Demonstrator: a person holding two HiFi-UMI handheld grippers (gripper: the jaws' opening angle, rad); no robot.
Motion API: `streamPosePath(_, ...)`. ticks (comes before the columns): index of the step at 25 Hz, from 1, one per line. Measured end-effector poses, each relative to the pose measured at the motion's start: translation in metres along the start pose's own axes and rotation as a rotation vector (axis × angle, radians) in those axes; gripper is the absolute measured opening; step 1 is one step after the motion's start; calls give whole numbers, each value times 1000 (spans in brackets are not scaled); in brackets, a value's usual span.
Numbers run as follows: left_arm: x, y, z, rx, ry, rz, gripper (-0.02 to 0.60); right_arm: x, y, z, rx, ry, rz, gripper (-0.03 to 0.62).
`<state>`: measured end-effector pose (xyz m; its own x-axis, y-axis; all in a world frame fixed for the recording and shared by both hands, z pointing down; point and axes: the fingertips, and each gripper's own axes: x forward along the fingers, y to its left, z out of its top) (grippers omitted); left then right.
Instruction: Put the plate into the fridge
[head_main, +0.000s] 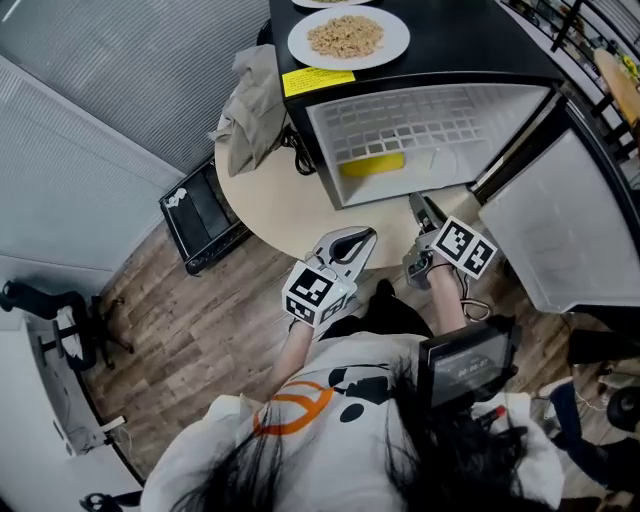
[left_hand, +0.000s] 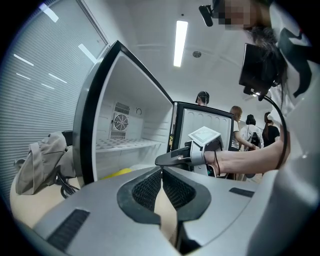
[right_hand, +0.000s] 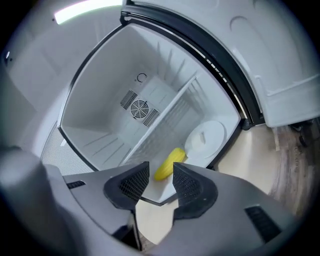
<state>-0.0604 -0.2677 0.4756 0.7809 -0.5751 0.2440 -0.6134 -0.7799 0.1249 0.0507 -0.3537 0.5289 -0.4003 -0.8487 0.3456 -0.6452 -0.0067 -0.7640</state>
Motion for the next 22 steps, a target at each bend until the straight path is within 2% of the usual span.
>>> streamPosePath(4,-20,-13,-8,1,3,-9,12,-23,14,-15,-61,-13,2,139)
streamPosePath(7,-36,-23,-16,-6,3,-14,12,-40,24,-29,-100,-26,1,83)
streamPosePath(10,-50,-33,-25,-18,1,-20,12,-58,33,-46,-132,-23,2,60)
streamPosePath(15,-70,-50,-31,-40,-25,-22,12,-91,41,-74,-168,0,0,52)
streamPosePath(22,-88,-71,-34,-48,-39,-10,12,-119,47,-94,-180,17,8,43)
